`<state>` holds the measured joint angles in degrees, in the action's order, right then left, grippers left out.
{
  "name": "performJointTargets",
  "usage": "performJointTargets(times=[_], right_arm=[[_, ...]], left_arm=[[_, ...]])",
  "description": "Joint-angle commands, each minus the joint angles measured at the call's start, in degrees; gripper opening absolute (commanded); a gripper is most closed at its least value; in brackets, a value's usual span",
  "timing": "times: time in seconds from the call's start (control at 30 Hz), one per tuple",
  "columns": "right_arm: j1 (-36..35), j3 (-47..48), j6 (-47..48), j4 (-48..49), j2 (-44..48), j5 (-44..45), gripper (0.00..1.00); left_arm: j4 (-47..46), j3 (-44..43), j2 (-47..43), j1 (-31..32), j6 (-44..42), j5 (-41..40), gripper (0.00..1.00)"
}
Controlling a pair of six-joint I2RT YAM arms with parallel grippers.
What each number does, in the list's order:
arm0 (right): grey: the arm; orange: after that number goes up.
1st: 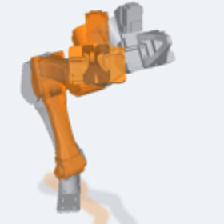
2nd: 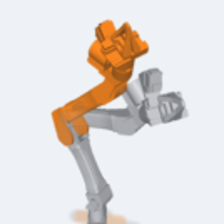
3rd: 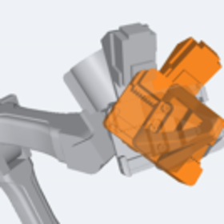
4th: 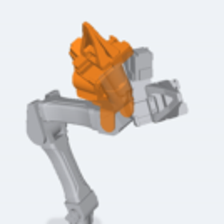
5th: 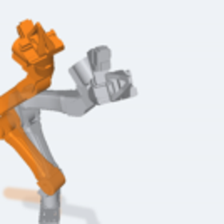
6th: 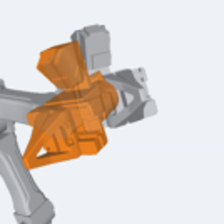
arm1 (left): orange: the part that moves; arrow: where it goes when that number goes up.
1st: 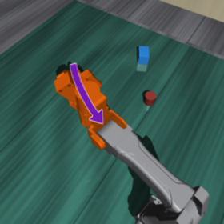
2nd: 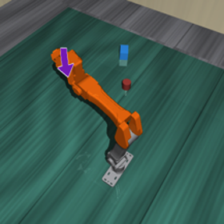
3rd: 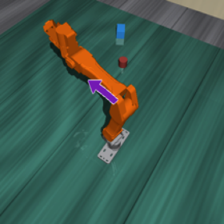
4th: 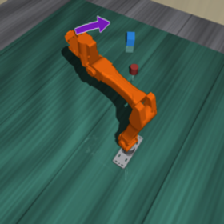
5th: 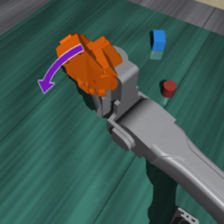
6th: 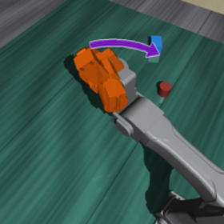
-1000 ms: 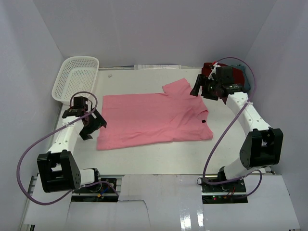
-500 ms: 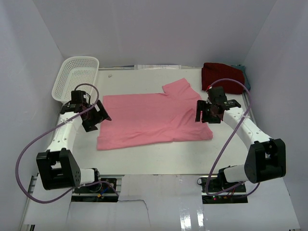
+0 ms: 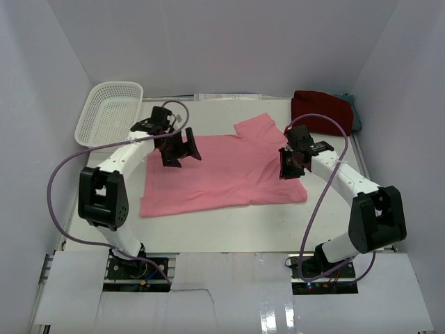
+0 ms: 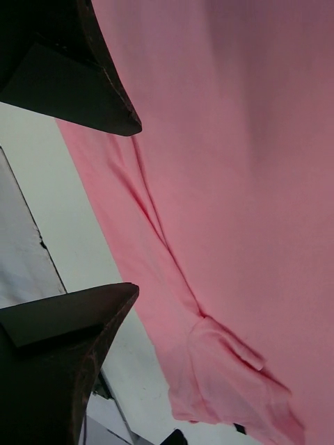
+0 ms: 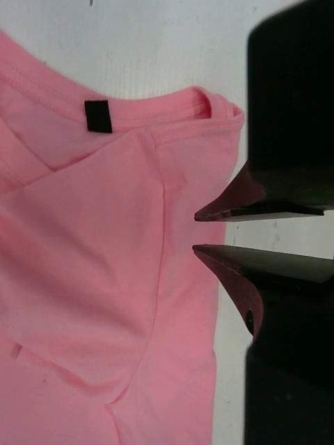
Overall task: Fold and stack the t-shirts
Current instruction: Fold the flattened tshirt in 1/3 of the way
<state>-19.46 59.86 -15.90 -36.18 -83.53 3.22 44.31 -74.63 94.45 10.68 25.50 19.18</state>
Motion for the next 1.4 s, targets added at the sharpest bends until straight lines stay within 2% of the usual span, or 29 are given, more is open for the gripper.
performJointTargets(times=[0.0, 0.03, 0.07, 0.2, 0.3, 0.43, 0.53, 0.73, 1.0, 1.17, 1.37], right_arm=[[-1.19, 1.05, -0.36, 4.45, -1.72, -2.6, 0.25], [-1.28, 1.58, -0.62, 5.5, -2.25, -2.61, 0.11], [-1.54, 1.84, -0.8, 6.12, -2.78, -4.52, 0.08], [-1.98, 2.46, -2.46, 9.55, -5.59, -8.66, 0.08], [-2.16, 2.63, -3.52, 11.83, -7.17, -10.42, 0.14], [-2.16, 2.46, -4.57, 14.65, -9.72, -11.66, 0.11], [-2.16, 2.37, -5.1, 16.05, -12.53, -12.19, 0.08], [-2.16, 1.85, -5.63, 17.11, -15.52, -11.75, 0.08], [-2.16, 1.23, -6.07, 16.58, -15.7, -9.64, 0.08], [-2.16, 0.97, -6.69, 16.58, -16.23, -9.81, 0.08], [-2.16, 0.44, -6.86, 16.5, -16.58, -9.73, 0.08]], left_arm=[[-0.37, -6.3, 4.76, 6.53, 0.34, 2.34, 0.98], [-0.46, -7.8, 6.08, 7.33, 0.43, 2.96, 0.98], [-0.46, -10.77, 8.7, 7.95, 0.52, 4.1, 0.98], [-1.33, -17.63, 14.33, 10.06, 1.31, 12.44, 0.98], [-2.65, -21.42, 16.98, 11.29, 2.19, 14.65, 0.95], [-6.43, -24.49, 20.58, 12.87, 3.07, 17.9, 0.92], [-6.52, -28.45, 24.44, 15.24, 1.75, 17.74, 0.89], [-6.43, -34.08, 30.25, 19.9, 0.43, 18.61, 0.81], [-5.64, -35.76, 33.25, 22.72, -0.88, 15.63, 0.77], [-5.73, -36.11, 35.62, 23.07, -1.15, 15.1, 0.72], [-10.82, -33.39, 36.77, 23.07, -1.59, 16.06, 0.67]])
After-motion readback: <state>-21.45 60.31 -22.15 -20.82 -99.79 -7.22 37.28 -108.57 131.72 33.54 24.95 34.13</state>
